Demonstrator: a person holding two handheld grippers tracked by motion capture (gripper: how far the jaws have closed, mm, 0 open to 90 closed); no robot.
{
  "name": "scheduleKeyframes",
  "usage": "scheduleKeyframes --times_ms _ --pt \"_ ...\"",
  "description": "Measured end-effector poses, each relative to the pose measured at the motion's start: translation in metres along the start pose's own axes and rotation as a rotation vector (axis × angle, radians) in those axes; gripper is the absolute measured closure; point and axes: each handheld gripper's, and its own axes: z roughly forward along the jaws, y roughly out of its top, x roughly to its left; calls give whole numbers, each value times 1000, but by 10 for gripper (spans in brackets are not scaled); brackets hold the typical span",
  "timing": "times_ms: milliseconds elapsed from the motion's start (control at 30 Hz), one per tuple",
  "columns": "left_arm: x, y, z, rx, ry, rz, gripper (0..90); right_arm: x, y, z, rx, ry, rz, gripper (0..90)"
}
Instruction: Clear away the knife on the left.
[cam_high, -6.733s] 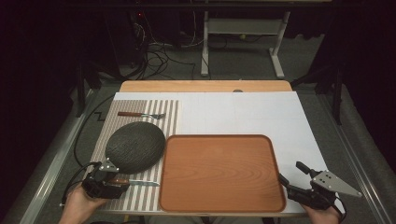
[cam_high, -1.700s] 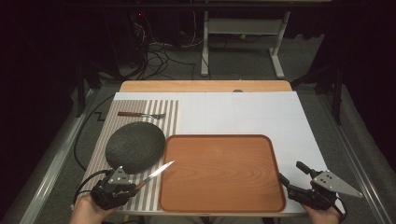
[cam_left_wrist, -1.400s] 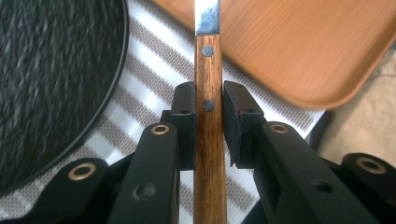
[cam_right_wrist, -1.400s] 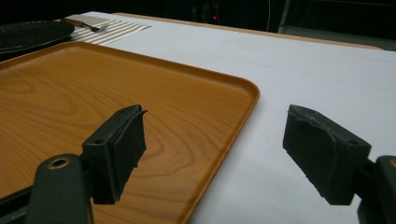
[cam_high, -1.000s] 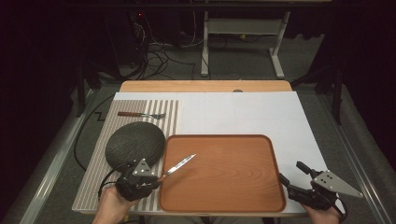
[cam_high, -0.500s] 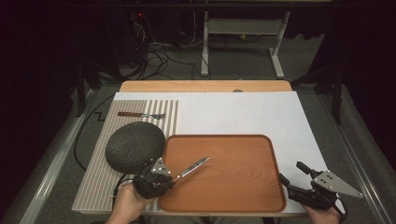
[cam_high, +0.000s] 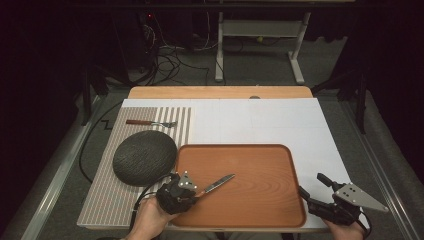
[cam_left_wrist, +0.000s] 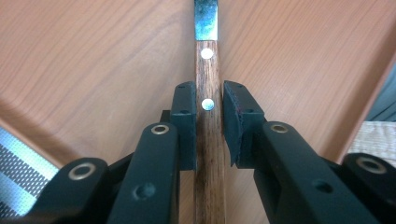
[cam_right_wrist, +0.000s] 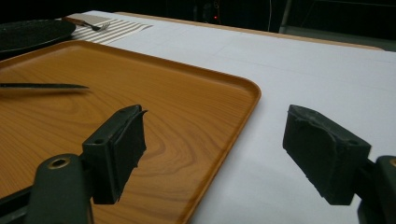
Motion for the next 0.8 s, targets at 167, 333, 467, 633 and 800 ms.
scheduleKeyframes --times_ms 167,333,467,633,800 --pt "-5 7 6 1 -10 5 726 0 0 0 1 2 -3 214" --pt "-11 14 13 16 -15 24 725 0 0 0 1 3 -3 214" --pt "-16 17 19 30 -3 38 724 0 0 0 0 4 -3 214" --pt "-18 18 24 47 10 41 723 0 0 0 2 3 -3 214" --pt "-17 20 28 58 22 38 686 1 0 0 2 4 -5 214"
